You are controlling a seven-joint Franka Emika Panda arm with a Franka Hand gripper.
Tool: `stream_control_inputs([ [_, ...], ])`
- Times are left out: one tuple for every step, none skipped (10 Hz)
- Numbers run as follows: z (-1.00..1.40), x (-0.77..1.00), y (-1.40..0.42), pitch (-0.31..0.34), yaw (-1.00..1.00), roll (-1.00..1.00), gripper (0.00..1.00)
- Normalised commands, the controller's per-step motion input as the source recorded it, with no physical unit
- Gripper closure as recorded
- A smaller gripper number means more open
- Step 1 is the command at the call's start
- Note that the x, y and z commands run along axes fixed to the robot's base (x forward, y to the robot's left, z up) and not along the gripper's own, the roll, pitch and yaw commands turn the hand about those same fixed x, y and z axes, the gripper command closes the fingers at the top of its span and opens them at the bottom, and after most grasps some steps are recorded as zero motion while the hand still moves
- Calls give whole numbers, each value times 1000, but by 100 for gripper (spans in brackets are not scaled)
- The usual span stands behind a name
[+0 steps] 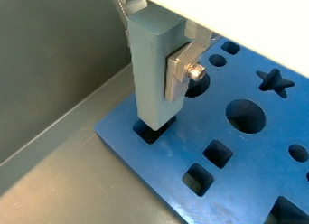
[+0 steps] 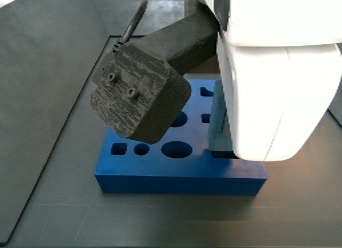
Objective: Pick up the rectangle object. Move to above the board. Insert the rectangle object.
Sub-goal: Insert the rectangle object.
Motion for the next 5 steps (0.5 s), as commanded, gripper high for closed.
stream_control_inputs([
  [-660, 663, -126, 0, 0, 0, 100],
  [-534, 429, -263, 0, 0, 149, 100],
  [-37, 0, 0, 0, 0, 0, 100],
  [-29, 183, 340, 251, 0, -243, 100],
  [0, 117, 617, 317, 0, -469, 100],
])
